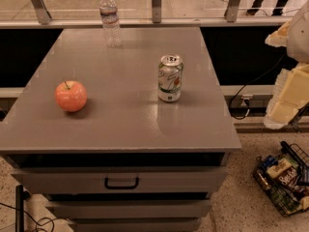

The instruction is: Pick 7up can

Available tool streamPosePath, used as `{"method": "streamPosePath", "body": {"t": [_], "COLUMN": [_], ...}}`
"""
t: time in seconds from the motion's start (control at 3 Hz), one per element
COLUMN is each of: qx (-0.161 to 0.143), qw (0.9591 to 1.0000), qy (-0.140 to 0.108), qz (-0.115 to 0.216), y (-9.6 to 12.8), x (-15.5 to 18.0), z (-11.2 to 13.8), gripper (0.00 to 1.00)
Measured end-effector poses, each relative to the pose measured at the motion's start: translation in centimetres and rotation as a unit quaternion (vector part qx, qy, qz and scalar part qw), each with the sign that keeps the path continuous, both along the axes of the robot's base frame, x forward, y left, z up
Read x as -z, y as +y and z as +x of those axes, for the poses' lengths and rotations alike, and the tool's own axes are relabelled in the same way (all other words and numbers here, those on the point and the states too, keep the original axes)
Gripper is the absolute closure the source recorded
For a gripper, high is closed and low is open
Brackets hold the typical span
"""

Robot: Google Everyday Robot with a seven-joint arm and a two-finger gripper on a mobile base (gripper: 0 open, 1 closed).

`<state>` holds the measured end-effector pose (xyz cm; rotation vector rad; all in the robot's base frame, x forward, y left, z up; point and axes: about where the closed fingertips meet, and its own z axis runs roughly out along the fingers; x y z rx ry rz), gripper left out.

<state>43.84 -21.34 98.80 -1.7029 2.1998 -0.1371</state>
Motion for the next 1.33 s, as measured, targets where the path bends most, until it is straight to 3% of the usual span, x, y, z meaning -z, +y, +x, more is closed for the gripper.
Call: {"method": "streamPosePath", "body": {"t": [0.33,0.67,1.0,1.33], "qx": [0.0,0.02,0.073,0.079], "qw": [1.0,0.9987,0.9843,0.959], "qy": [0.0,-0.003,-0.013,-0.042], "qz": [0.0,0.047,0.16,0.269], "y": [0.0,-0.3,-2.1,-0.2], "x": [0.0,0.3,3.4,4.8], "z": [0.0,0.3,2.0,5.0], "gripper": [0.0,0.0,0.0,0.0]}}
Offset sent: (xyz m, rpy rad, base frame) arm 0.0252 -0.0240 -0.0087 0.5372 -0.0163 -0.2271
